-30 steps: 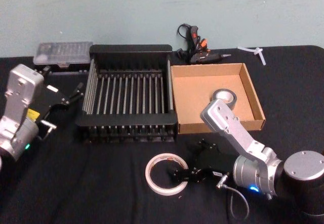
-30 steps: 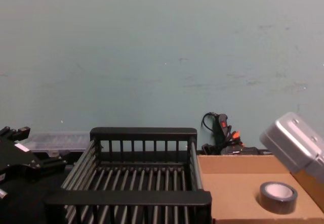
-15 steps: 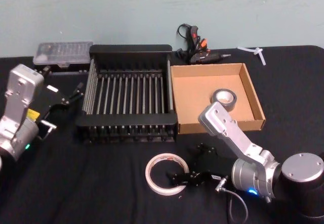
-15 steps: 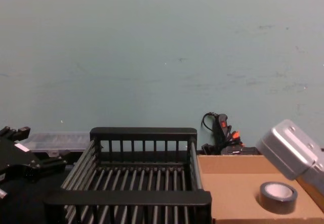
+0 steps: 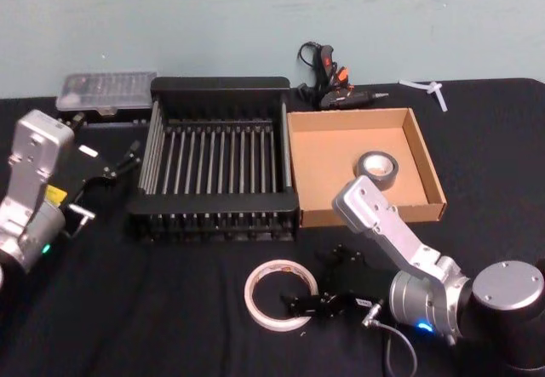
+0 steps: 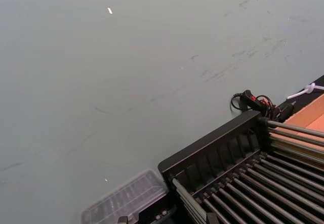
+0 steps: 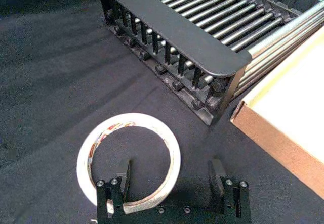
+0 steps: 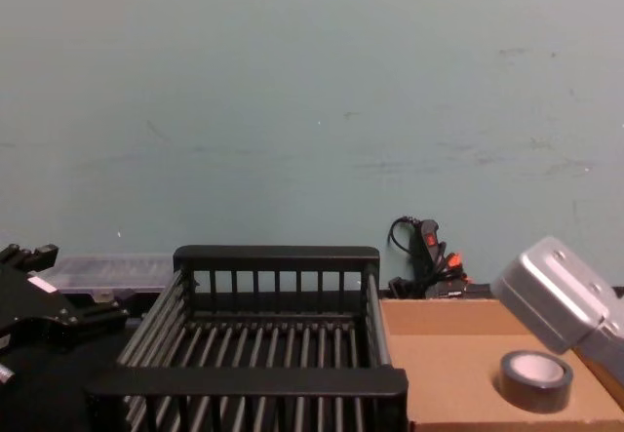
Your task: Pick up the white tape and place it into the black box , Pick up the silver tape and place it into the brown box.
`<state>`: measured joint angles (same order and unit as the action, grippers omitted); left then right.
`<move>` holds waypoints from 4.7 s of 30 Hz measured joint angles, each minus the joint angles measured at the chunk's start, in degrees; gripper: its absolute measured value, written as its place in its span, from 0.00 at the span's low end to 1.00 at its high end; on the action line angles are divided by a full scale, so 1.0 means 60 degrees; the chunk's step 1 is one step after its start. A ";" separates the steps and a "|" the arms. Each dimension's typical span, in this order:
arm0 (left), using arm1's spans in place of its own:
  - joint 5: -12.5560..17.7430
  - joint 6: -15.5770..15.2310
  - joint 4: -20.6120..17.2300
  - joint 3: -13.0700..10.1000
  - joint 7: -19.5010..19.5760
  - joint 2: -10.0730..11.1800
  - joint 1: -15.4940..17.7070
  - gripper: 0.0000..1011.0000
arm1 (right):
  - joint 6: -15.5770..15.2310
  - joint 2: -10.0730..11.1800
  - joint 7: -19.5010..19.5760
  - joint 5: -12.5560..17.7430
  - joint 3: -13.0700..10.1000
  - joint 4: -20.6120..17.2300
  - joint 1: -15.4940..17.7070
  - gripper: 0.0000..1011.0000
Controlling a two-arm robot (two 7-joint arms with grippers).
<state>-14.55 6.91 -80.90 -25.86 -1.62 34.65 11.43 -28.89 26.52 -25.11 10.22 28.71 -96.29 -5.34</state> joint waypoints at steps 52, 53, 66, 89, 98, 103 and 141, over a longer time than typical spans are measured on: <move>0.0000 0.0000 0.0000 0.0000 0.0000 0.0000 0.0000 0.99 | 0.0008 0.0000 -0.0008 0.0028 -0.0009 -0.0014 0.0005 0.24; 0.0000 0.0000 0.0000 0.0000 0.0000 0.0000 0.0000 0.99 | 0.0008 0.0000 -0.0008 0.0028 -0.0010 -0.0014 0.0006 0.22; -0.0001 0.0000 0.0000 0.0000 0.0000 0.0000 0.0000 0.99 | 0.0008 -0.0001 -0.0008 0.0028 -0.0009 -0.0014 0.0006 0.09; 0.0000 0.0000 0.0000 0.0000 0.0000 0.0000 -0.0001 0.99 | 0.0218 0.0143 -0.0076 0.0189 -0.0222 -0.0332 0.0022 0.09; 0.0000 0.0000 0.0000 0.0000 0.0000 0.0000 0.0000 0.99 | 0.0391 0.0389 -0.0059 0.0390 -0.0510 -0.0924 0.0087 0.09; -0.0001 0.0000 0.0000 0.0000 0.0000 0.0000 -0.0001 0.99 | 0.0534 0.0578 -0.0061 0.0546 -0.0706 -0.1321 0.0105 0.09; -0.0001 0.0000 0.0000 0.0000 0.0000 0.0000 -0.0001 0.99 | 0.1177 -0.0937 0.0070 -0.0109 -0.0118 0.1865 -0.3682 0.09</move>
<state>-14.55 6.91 -80.90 -25.86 -1.62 34.64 11.43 -21.83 20.90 -24.69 9.57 28.00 -85.10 -27.44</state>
